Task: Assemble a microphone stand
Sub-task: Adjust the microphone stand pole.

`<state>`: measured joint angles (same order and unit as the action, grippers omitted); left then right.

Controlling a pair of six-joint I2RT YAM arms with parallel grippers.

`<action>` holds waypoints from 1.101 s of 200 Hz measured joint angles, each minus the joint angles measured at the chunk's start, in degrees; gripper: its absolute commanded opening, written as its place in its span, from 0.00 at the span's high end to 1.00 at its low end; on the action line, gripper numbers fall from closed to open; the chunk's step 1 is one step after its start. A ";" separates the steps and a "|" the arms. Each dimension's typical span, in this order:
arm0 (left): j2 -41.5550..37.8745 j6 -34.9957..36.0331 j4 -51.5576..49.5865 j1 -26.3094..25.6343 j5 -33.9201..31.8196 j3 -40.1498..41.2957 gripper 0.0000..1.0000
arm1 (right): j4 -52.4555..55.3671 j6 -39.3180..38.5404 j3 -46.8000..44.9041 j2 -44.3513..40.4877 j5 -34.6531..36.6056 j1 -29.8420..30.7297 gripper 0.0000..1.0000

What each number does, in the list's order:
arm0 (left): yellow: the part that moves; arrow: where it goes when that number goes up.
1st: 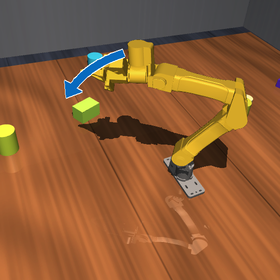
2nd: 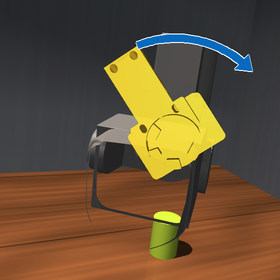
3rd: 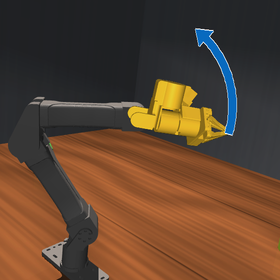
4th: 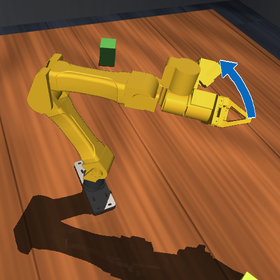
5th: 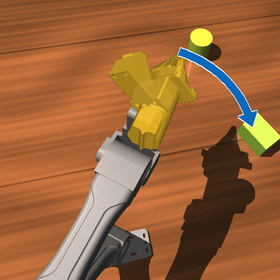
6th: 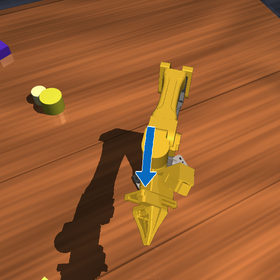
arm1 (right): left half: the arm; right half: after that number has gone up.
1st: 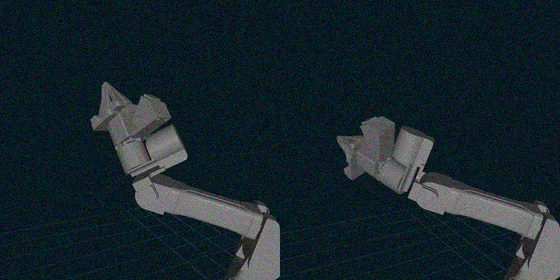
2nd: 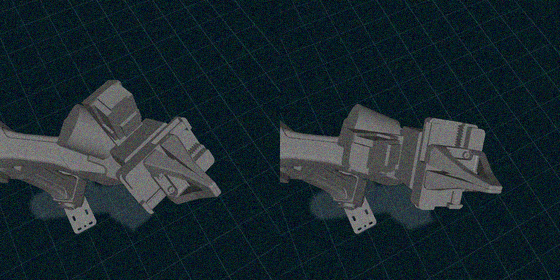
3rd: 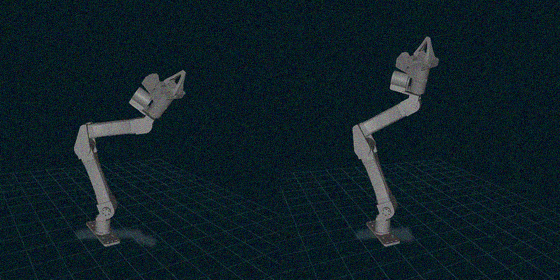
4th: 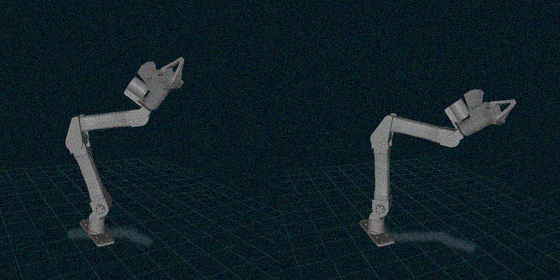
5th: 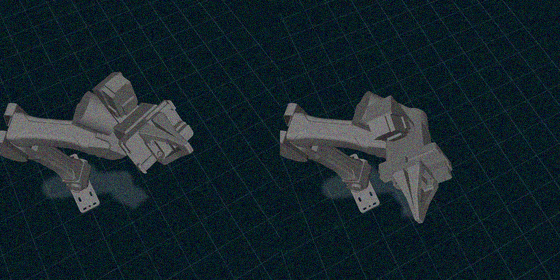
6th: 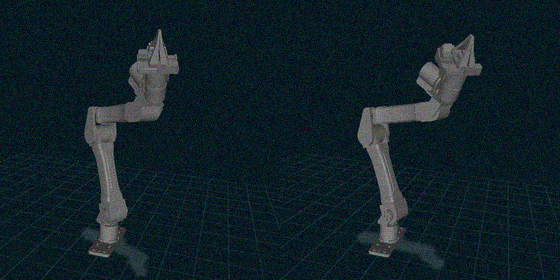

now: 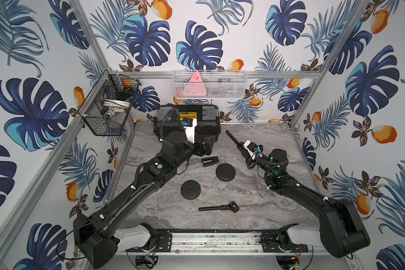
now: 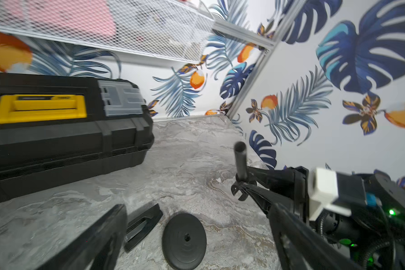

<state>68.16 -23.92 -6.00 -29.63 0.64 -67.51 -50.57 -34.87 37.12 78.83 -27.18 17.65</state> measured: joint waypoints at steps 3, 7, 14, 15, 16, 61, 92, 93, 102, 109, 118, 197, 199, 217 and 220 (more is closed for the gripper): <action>-0.35 -0.35 -0.24 0.57 0.42 -0.02 0.01 | -2.19 -2.25 0.52 1.16 -0.90 0.02 0.97; -0.87 -0.68 -0.90 1.31 0.87 -0.15 0.01 | -4.37 -4.42 1.18 2.45 -1.84 0.04 0.98; -1.53 -1.57 -2.03 2.03 1.36 -0.57 0.01 | -9.20 -8.87 2.89 5.16 -3.76 0.11 0.98; -1.57 -1.66 -2.14 2.10 1.42 -0.63 0.01 | -9.60 -9.25 3.06 5.38 -3.91 0.11 0.98; -1.68 -1.73 -2.36 2.21 1.55 -0.74 0.01 | -10.36 -9.97 3.37 5.79 -4.20 0.15 0.98; -1.11 1.60 -8.17 4.28 6.32 -8.81 0.01 | -22.32 -28.48 15.28 12.94 -15.85 0.24 0.97; 8.66 1.75 -7.13 9.62 12.63 -16.79 0.01 | -18.01 -39.82 22.10 15.50 -22.93 -0.57 0.97; 9.01 1.75 -7.15 9.66 12.79 -17.05 0.01 | -17.81 -40.02 22.25 15.52 -23.10 -0.63 0.97; 12.85 1.79 -7.82 9.81 15.32 -20.31 0.02 | -15.32 -42.91 23.98 16.02 -25.35 -1.60 0.97; 15.72 1.81 -7.80 9.75 17.40 -23.02 0.03 | -13.94 -44.98 25.00 16.28 -26.45 -2.29 0.97; 18.64 1.81 -8.04 9.75 20.00 -26.03 0.03 | -12.98 -47.15 25.97 16.61 -28.02 -3.23 0.97; 22.86 0.52 -6.21 5.90 33.53 -24.06 0.01 | 11.45 -72.54 28.92 13.57 -40.63 -8.92 0.97; 23.06 0.61 -6.16 5.79 33.79 -24.09 0.01 | 12.37 -73.37 28.81 13.31 -40.74 -8.94 0.97; 24.79 1.49 -6.12 5.60 35.26 -23.85 0.05 | 19.67 -78.40 28.26 11.54 -41.00 -9.07 0.96; 25.03 1.57 -6.14 5.55 35.43 -23.67 0.05 | 20.74 -78.90 28.26 11.32 -40.98 -9.07 0.96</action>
<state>93.19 -22.35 -12.14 -24.08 36.07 -91.18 -29.82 -113.78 65.39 90.15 -68.16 8.58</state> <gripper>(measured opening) 0.965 0.244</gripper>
